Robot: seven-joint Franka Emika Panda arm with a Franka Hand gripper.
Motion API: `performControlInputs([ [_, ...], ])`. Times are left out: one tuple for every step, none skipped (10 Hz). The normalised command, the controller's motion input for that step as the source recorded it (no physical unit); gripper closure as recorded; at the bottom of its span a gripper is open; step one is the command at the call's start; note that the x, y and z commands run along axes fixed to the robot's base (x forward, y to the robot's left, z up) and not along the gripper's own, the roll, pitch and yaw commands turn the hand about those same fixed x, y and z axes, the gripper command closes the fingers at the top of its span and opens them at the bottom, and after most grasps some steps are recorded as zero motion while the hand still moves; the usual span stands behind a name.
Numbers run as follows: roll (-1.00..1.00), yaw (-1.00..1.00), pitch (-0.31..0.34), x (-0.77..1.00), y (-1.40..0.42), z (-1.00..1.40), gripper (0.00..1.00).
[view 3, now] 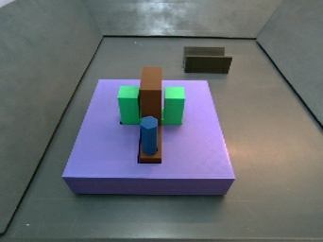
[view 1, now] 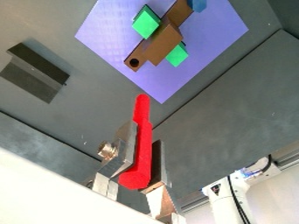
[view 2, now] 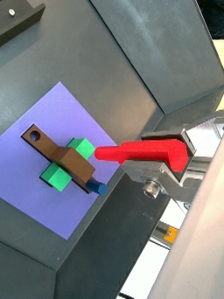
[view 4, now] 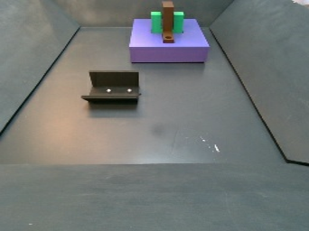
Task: Pick up the red object. Move up. Move to above the board. Insert the red object.
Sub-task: Insert the red object.
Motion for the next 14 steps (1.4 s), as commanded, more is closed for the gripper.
performControlInputs([
  [0.08,0.03,0.037,0.01,0.11,-0.13,1.0],
  [0.01,0.11,0.031,0.0,0.45,-0.26,1.0],
  [0.02,0.2,0.02,0.05,0.57,-0.32,1.0],
  [0.13,0.21,0.039,0.15,0.52,-0.29,1.0],
  [0.18,0.2,0.037,0.18,0.51,-0.32,1.0],
  [0.14,0.17,0.001,0.18,0.35,-0.51,1.0],
  [0.08,0.0,0.053,0.21,0.0,-0.67,1.0],
  [0.08,0.0,-0.019,0.0,-0.33,-1.0,1.0],
  [0.06,0.0,0.0,0.12,-0.09,-1.0,1.0],
  [0.06,0.0,0.0,0.18,0.0,-1.0,1.0],
  [0.0,0.0,0.0,0.22,0.0,-1.0,1.0],
  [0.0,0.0,0.0,0.11,0.0,-1.0,1.0],
  [-0.04,-0.02,-0.059,0.0,0.0,-0.99,1.0],
  [0.0,0.0,-0.12,-0.11,-0.03,-0.88,1.0],
])
